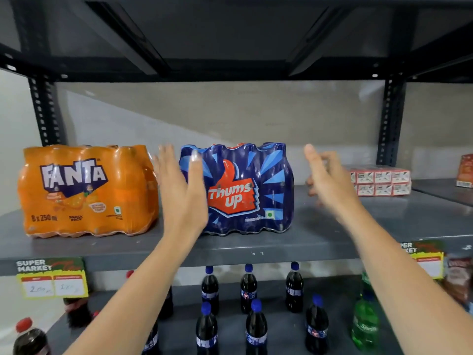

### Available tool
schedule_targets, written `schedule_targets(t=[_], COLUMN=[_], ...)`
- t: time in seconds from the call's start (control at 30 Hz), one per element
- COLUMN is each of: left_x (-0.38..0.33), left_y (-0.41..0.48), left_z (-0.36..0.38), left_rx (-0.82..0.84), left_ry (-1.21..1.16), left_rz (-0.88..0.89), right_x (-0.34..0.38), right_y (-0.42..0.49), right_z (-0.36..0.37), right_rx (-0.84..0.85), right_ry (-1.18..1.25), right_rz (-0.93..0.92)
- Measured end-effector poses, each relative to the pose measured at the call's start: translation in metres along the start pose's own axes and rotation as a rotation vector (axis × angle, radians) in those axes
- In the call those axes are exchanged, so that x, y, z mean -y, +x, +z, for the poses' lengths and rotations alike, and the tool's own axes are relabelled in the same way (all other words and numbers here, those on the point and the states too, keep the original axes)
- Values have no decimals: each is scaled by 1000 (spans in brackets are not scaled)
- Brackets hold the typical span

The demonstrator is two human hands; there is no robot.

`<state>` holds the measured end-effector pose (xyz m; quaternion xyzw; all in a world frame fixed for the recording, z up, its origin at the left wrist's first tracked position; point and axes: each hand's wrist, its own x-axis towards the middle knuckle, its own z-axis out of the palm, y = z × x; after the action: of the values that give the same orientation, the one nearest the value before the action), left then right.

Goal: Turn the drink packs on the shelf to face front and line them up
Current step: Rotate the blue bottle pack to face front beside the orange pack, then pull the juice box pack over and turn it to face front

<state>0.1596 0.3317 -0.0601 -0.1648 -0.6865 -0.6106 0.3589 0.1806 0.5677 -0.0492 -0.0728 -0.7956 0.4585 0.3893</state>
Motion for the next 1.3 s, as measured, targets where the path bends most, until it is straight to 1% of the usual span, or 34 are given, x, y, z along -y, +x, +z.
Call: schedule_targets(t=[0.07,0.13,0.23,0.33,0.37,0.47,0.53,0.63,0.67,0.73,0.8,0.9,0.93,1.0,1.07,1.2,1.3], left_x=[-21,-38,-59,-77,-82,-91,-87,-67,-58,-45,-37,-26,-23,-14,-8,-1,0], left_y=[-18,-28,-31,-32,-34,-35,-30,-9,-1,12,19,20,20,18,18,18,21], left_z=[7,19,44,85,106,169,212,259,271,288,301,323,329,343,354,363,354], left_rx=[-11,44,225,409,441,499,478,413,403,376,370,379,386,395,393,295,221], left_ry=[37,48,89,216,219,217,315,495,508,460,404,340,309,235,172,253,219], left_rz=[268,436,561,623,597,407,279,74,-28,-222,-356,-457,-483,-536,-571,-536,-550], right_x=[-5,-10,-21,-49,-62,-100,-120,-147,-155,-167,-172,-188,-195,-202,-196,-193,-193], right_y=[17,39,73,109,122,154,170,195,203,214,219,228,232,237,230,226,227], right_z=[-25,-53,-93,-118,-126,-138,-148,-160,-163,-167,-167,-160,-159,-157,-157,-150,-141], right_rx=[-85,-142,-157,-168,-159,-139,-144,-147,-135,-104,-18,178,206,198,176,148,141], right_ry=[-13,-76,-116,-126,-142,-217,-289,-327,-336,-326,-320,-301,-322,-335,-315,-285,-218], right_rz=[-22,-50,-48,27,50,103,127,166,188,260,351,433,417,374,370,351,327])
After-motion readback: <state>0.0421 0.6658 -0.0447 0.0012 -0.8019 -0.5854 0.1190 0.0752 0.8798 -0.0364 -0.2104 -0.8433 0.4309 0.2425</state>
